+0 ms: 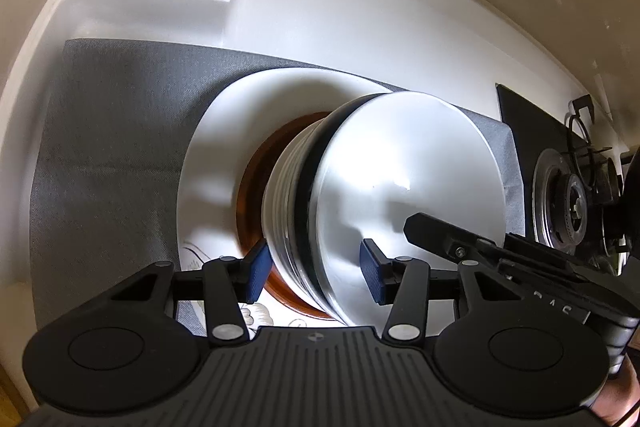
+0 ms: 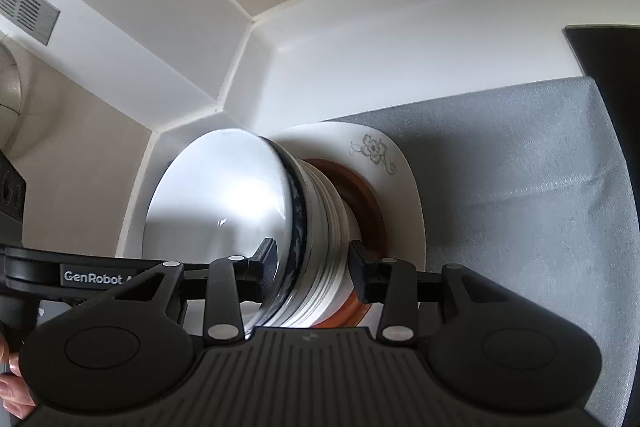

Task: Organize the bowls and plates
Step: 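Open both grippers and pull them back from the bowl stack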

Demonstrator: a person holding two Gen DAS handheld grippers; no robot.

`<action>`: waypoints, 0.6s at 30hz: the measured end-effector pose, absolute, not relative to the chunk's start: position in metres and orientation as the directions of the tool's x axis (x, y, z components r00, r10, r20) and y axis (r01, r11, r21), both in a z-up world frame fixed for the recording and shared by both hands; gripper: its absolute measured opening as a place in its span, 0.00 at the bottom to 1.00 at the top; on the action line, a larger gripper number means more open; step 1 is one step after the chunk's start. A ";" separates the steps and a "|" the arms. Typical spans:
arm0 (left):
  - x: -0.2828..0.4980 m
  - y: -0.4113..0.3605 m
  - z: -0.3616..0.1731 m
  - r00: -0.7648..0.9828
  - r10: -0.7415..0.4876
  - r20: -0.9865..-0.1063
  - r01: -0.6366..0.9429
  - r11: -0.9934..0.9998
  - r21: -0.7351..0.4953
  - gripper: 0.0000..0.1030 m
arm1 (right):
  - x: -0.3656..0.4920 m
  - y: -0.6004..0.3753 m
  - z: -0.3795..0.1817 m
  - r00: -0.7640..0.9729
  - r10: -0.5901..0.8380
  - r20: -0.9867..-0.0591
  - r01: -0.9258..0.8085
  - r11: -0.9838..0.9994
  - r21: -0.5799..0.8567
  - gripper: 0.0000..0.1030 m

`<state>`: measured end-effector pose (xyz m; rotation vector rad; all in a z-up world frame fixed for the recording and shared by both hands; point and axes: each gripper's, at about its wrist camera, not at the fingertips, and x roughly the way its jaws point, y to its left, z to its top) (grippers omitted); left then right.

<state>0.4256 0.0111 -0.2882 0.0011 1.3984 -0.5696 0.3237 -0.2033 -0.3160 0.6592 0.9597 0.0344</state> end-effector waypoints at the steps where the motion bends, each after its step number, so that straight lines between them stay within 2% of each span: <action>1: 0.425 0.007 -0.288 0.067 -0.376 -0.924 0.381 0.866 -0.325 0.50 | 0.323 -0.203 -0.316 0.588 0.307 -0.748 0.257 0.806 0.533 0.43; 5: 0.422 0.010 -0.290 0.093 -0.390 -0.916 0.364 0.870 -0.334 0.49 | 0.322 -0.204 -0.317 0.589 0.310 -0.746 0.260 0.801 0.538 0.45; 6: 0.419 0.011 -0.288 0.119 -0.388 -0.914 0.361 0.874 -0.324 0.49 | 0.321 -0.204 -0.317 0.588 0.310 -0.747 0.270 0.795 0.542 0.49; 7: 0.412 0.012 -0.284 0.158 -0.387 -0.908 0.370 0.876 -0.309 0.54 | 0.318 -0.206 -0.314 0.591 0.296 -0.751 0.287 0.792 0.539 0.65; 8: 0.404 0.015 -0.277 0.201 -0.382 -0.902 0.381 0.879 -0.288 0.62 | 0.312 -0.207 -0.309 0.600 0.264 -0.755 0.311 0.793 0.524 0.75; 10: 0.386 0.018 -0.260 0.307 -0.334 -0.891 0.384 0.900 -0.205 0.71 | 0.298 -0.207 -0.295 0.623 0.208 -0.754 0.345 0.791 0.505 0.82; 13: 0.354 0.020 -0.225 0.425 -0.273 -0.863 0.394 0.914 -0.095 0.72 | 0.272 -0.203 -0.270 0.647 0.161 -0.746 0.372 0.787 0.492 0.89; 15: 0.333 0.025 -0.195 0.460 -0.293 -0.838 0.397 0.912 -0.101 0.77 | 0.252 -0.197 -0.250 0.661 0.129 -0.739 0.380 0.793 0.477 0.92; 17: 0.313 0.031 -0.162 0.486 -0.329 -0.810 0.394 0.909 -0.133 0.88 | 0.234 -0.184 -0.225 0.661 0.082 -0.746 0.378 0.823 0.425 0.98; 18: 0.303 0.036 -0.145 0.509 -0.330 -0.795 0.373 0.917 -0.142 0.90 | 0.226 -0.175 -0.213 0.652 0.070 -0.755 0.365 0.843 0.394 0.99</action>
